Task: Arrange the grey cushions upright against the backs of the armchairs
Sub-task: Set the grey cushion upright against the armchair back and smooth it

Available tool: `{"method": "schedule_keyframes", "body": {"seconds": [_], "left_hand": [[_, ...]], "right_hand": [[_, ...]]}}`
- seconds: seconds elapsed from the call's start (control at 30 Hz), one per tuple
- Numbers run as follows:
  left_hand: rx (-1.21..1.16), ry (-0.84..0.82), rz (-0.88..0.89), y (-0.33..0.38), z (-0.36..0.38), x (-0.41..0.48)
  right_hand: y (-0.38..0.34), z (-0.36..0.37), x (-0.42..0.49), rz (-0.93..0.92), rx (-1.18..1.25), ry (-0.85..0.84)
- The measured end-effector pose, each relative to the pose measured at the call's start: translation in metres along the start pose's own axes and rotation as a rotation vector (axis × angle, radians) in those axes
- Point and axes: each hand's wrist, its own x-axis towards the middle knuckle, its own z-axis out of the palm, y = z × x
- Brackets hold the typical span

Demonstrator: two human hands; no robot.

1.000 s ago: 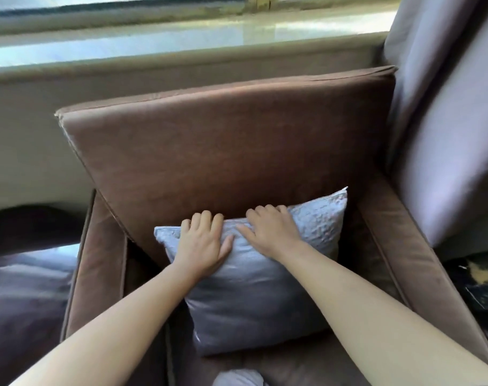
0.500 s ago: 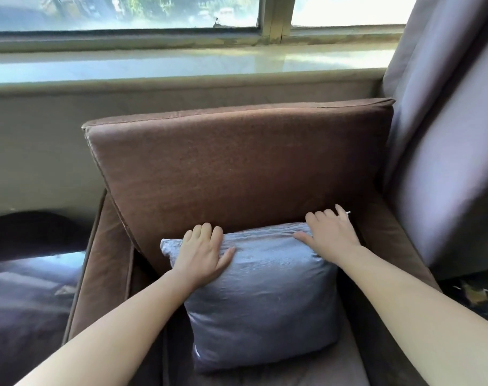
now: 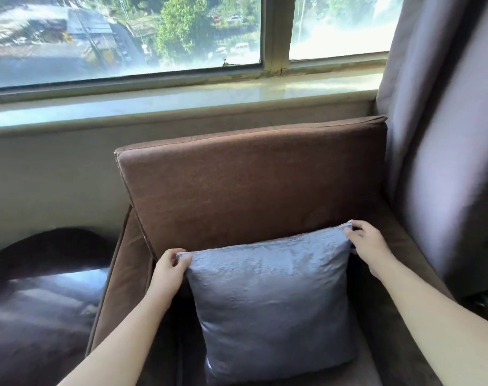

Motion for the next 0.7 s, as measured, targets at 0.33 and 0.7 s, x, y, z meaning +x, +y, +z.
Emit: {"method": "schedule_keyframes", "body": {"seconds": [0.33,0.7], "left_hand": [[-0.621,-0.031,-0.161,-0.019,0.006,-0.041],[-0.450,0.122,0.171,-0.009,-0.008,-0.055]], "right_hand": [[0.002,0.000,-0.046,0.026,0.438,-0.100],[0.005,-0.007,-0.086,-0.091,0.435,0.186]]}}
